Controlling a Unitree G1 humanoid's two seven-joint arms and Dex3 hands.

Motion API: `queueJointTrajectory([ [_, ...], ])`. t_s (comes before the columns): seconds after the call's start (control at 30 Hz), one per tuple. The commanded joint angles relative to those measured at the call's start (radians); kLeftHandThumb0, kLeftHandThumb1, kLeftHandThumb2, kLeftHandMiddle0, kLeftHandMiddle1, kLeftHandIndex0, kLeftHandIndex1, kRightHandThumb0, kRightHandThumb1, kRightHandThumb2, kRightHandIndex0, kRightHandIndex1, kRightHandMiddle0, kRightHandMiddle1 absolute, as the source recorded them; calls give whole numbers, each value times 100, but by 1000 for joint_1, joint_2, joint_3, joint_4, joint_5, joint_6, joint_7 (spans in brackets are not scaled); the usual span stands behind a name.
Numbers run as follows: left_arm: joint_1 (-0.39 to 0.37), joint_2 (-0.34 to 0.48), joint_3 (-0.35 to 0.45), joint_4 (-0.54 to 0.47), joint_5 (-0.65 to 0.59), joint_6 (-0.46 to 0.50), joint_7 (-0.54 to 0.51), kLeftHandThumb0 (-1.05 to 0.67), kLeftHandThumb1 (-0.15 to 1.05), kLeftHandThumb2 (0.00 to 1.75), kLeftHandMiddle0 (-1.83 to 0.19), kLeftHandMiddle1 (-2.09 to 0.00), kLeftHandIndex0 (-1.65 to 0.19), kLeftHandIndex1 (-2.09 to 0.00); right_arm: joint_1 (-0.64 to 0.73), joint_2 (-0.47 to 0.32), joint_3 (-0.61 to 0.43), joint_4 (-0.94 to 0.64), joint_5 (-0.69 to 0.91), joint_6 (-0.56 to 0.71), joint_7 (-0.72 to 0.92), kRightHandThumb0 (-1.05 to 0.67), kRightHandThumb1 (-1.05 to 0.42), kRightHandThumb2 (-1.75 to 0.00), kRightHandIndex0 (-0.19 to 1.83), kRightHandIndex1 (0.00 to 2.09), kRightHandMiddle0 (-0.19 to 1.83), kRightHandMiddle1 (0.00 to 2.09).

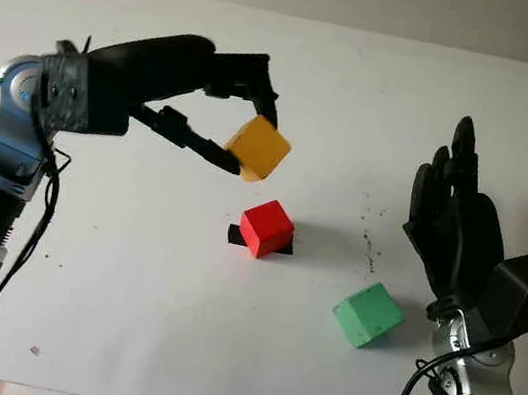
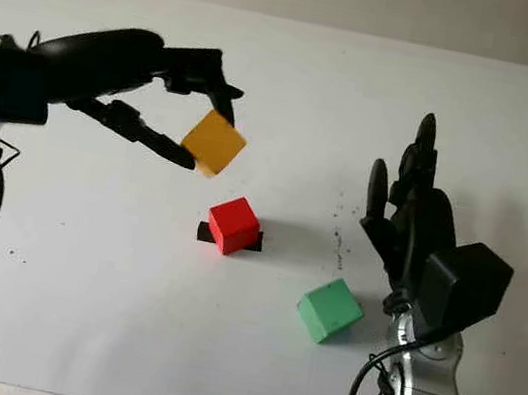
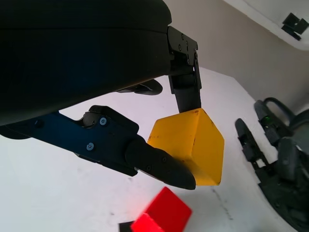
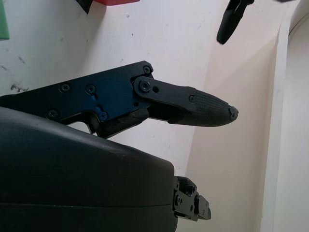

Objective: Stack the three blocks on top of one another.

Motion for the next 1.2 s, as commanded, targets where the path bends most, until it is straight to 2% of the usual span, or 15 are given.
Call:
queueJointTrajectory([
  [0.0, -37, -41, 2, 54, -41, -4, -30, -45, 101, 5, -30, -5, -35, -153, 12, -9, -1, -14, -3, 8, -2, -65, -105, -62, -19, 0, -19, 0],
  [0.17, -58, -108, -17, 154, -37, -7, -50, -50, 100, 5, -32, -5, -40, -153, 13, -12, -2, -15, -9, 9, -1, -67, -105, -60, -19, 0, -19, 0],
  [0.37, -64, -142, -43, 216, -10, 2, -69, -53, 100, 5, -30, -5, -43, -154, 13, -13, -3, -22, -10, 20, -2, -67, -105, -59, -19, 0, -19, 0],
  [0.57, -65, -153, -72, 222, 6, 123, -120, -52, 96, 4, -27, -3, -48, -154, 11, -13, -4, -24, -9, 28, -2, -66, -105, -57, -19, 0, -19, 0],
  [0.63, -61, -154, -76, 215, 9, 138, -129, -50, 95, 4, -27, -3, -50, -152, 11, -15, -3, -28, -13, 34, -3, -65, -105, -58, -19, 0, -19, 0],
  [0.9, -56, -130, -96, 228, 66, 94, -151, -49, 94, 5, -30, -5, -53, -146, 8, -17, -5, -29, -13, 41, -4, -65, -105, -56, -19, 0, -19, 0],
  [1.17, -76, -127, -85, 286, 78, 96, -157, -49, 95, 6, -30, -5, -53, -145, 5, -17, -5, -32, -17, 50, -9, -67, -105, -56, -19, 0, -19, 0],
])
